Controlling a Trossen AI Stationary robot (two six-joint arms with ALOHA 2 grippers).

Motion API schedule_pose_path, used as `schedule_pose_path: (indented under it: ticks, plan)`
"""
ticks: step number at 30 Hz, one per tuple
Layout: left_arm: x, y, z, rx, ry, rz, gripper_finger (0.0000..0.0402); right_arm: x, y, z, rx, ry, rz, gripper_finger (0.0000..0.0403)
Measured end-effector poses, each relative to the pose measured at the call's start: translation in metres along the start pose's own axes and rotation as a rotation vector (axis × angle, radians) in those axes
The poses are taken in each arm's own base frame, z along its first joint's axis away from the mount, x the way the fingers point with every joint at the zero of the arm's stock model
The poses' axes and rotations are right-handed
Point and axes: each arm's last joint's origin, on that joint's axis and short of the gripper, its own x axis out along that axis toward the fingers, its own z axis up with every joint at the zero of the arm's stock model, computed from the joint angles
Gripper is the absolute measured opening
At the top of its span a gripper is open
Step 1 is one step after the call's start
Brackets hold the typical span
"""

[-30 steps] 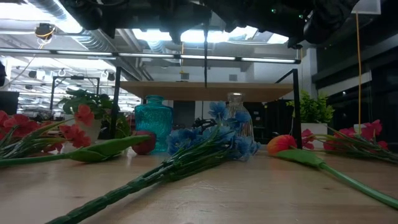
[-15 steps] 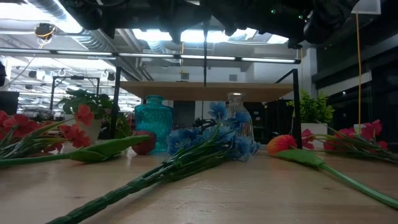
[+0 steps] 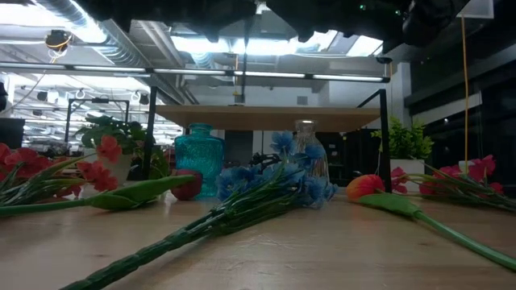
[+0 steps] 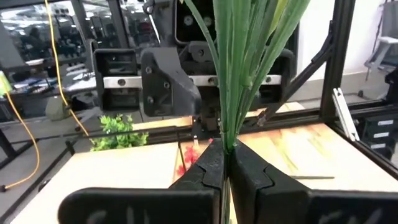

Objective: Pick and place flowers into a vace then onto a shelf
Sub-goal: Put the purple flowers into the transparent blue vase

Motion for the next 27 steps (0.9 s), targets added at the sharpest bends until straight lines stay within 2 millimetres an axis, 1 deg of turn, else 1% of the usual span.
schedule_pose_path:
  ticks: [3,6,9,12,14,16,20,24,27]
  plan:
    - [-0.007,0.000,0.005,0.006,0.006,0.000,0.0005,-0.007,0.001,0.008,-0.011,0.034,0.005,0.0169]
    - [-0.015,-0.001,0.008,0.015,0.031,-0.003,0.0004,-0.017,0.003,0.018,-0.005,0.076,0.007,0.0156]
    - [-0.022,-0.002,0.011,0.017,0.054,0.005,0.0004,-0.027,0.005,0.024,-0.008,0.132,0.015,0.0127]
    - [-0.027,-0.005,0.015,0.027,0.054,0.017,0.0004,-0.038,0.009,0.025,-0.010,0.137,0.015,0.0081]
    - [-0.030,-0.006,0.017,0.034,0.043,0.039,0.0004,-0.047,0.012,0.021,-0.009,0.143,0.002,0.0043]
    - [-0.035,-0.008,0.014,0.036,0.028,0.053,0.0004,-0.056,0.014,0.015,-0.010,0.159,-0.052,0.0012]
    - [-0.048,-0.014,0.003,0.006,0.016,0.077,0.0003,-0.073,0.020,0.000,0.028,0.155,-0.121,0.0011]
    - [-0.060,-0.019,0.003,-0.046,-0.062,0.062,0.0003,-0.086,0.026,-0.010,0.057,0.135,-0.127,0.0003]
    - [-0.066,-0.025,0.004,-0.048,-0.100,0.040,0.0003,-0.092,0.028,-0.017,0.089,0.141,-0.146,0.0006]
